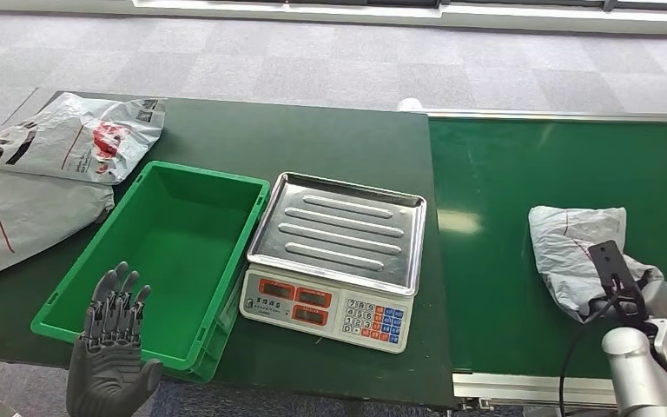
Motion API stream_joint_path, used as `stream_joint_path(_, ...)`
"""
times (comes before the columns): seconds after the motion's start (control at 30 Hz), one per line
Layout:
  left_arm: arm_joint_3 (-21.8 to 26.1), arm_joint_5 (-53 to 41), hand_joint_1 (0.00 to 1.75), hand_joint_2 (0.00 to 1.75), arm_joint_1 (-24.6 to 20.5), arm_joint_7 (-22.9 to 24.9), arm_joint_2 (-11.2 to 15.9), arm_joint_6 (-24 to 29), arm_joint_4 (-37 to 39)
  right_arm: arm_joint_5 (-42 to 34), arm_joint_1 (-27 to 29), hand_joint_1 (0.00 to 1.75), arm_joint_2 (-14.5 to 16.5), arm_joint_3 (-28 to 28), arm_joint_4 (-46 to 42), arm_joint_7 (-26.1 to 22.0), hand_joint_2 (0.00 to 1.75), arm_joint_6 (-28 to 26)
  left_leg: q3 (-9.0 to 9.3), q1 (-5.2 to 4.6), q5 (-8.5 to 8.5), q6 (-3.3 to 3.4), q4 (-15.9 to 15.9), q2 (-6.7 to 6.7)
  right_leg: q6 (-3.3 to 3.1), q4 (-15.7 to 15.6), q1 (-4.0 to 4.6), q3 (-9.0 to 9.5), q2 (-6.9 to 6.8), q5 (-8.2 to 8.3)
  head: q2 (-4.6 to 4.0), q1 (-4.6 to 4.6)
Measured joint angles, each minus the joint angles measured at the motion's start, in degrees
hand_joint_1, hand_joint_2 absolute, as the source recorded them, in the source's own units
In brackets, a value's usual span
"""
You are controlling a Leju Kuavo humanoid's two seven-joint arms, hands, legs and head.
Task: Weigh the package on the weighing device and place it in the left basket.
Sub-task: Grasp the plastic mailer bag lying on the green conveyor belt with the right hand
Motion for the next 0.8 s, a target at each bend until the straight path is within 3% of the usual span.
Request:
stream_joint_path(0.5,-1.2,-0.5,0.00,1.75,2.5,-1.3,0.3,2.3,-1.5,8.1,7.5,0.00,1.3,1.8,-29.0,7.1,1.75,-5.0,-0.11,0.00,0.00,0.00,0.0,-0.05,-0.01,0.0,0.00,-0.10,-0.05,-0.05,0.00,-0.01)
stream_joint_path(0.63,-1.3,-0.5,0.00,1.75,3.1,-1.4,0.3,2.8,-2.1,8.7,8.7,0.00,1.7,1.9,-33.2,6.3,1.75,-7.5,-0.11,0.00,0.00,0.00,0.0,-0.04,-0.01,0.0,-0.01,-0.11,-0.04,-0.04,0.00,-0.01)
stream_joint_path(0.8,-1.5,-0.5,0.00,1.75,3.8,-2.0,0.3,4.4,-2.6,6.0,9.3,0.00,1.8,1.9,-35.5,1.2,1.75,-14.1,-0.12,0.00,0.00,0.00,0.0,-0.05,-0.01,0.0,-0.01,-0.10,-0.04,-0.04,0.00,0.00)
